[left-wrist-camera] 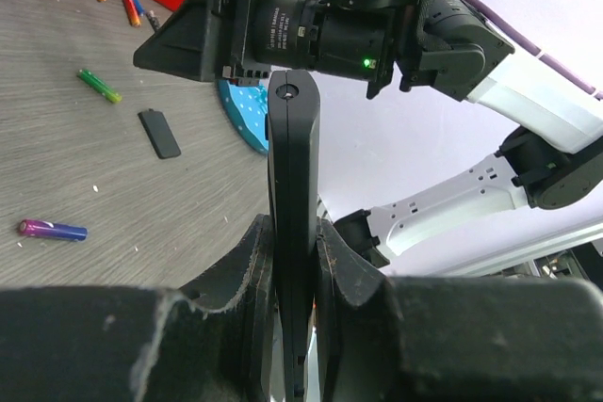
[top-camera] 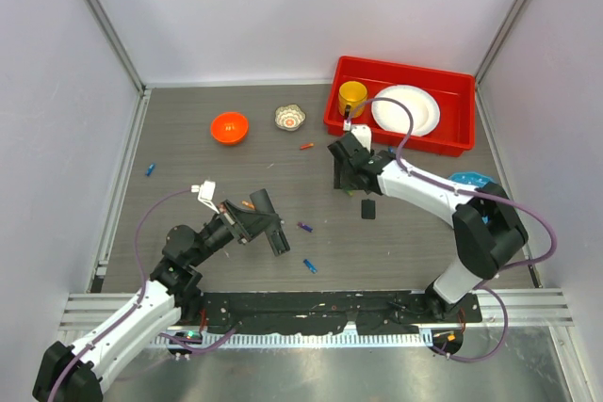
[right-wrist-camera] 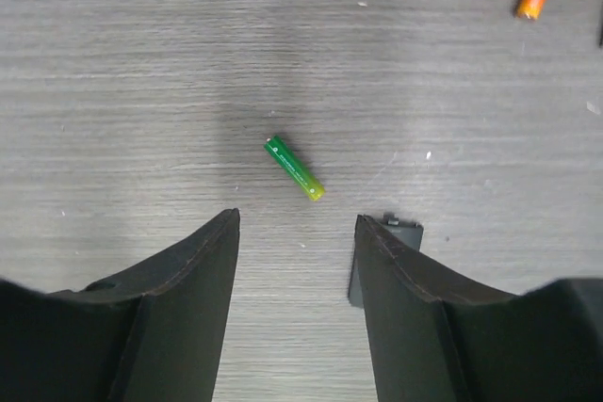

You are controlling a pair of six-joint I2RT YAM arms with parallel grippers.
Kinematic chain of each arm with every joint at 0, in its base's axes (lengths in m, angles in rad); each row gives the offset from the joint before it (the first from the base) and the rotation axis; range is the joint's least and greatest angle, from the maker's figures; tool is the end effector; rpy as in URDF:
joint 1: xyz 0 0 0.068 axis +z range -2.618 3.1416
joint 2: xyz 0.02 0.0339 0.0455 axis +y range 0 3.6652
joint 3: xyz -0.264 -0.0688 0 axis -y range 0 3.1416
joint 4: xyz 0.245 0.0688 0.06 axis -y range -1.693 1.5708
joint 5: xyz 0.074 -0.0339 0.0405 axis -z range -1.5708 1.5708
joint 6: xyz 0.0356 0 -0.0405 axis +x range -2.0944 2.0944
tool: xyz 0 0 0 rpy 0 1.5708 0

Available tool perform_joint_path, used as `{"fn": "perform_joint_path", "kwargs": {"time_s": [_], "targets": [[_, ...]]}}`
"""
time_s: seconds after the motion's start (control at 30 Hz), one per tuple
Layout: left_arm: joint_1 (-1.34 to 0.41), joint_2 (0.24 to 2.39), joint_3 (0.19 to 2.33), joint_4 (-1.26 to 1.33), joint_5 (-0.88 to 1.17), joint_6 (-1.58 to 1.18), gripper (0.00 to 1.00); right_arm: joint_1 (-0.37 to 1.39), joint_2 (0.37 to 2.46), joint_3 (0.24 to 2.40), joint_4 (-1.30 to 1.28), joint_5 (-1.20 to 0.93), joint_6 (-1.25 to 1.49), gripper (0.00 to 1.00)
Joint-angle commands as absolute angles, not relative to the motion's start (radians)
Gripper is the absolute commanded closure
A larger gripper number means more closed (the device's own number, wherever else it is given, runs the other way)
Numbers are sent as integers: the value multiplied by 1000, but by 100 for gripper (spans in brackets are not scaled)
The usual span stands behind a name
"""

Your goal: Load the batteries into the remote control

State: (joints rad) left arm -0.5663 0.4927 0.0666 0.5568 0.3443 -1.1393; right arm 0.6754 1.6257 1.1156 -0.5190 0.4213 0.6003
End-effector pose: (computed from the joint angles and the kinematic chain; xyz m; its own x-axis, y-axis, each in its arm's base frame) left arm 0.1133 -0.0863 0.2058 -0.6693 -0.5877 -0.4546 0.4292 0.1936 -0.8822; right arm 0.2686 0.1965 0.2186 -0.7811 0.0347 -0.6234 0.0428 0.9991 0.0021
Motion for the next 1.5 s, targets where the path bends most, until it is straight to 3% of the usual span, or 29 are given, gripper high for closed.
{"fn": "perform_joint_path", "kwargs": {"time_s": [0.0,0.6,1.1,1.27,1.47], "targets": [[-561,491,71,609,394,-1120,100,629,1609,1063,-384,273,232,44],[-561,450,66,595,433,-1123,100,615,1781,1137,-334,182,143,53],[-561,456,61,597,419,-1120,100,612,1810,1134,-337,187,184,74],[-561,463,61,603,416,-1120,100,611,1807,1143,-339,189,190,67],[-561,472,60,609,416,-1121,100,606,1833,1170,-350,164,190,71]]}}
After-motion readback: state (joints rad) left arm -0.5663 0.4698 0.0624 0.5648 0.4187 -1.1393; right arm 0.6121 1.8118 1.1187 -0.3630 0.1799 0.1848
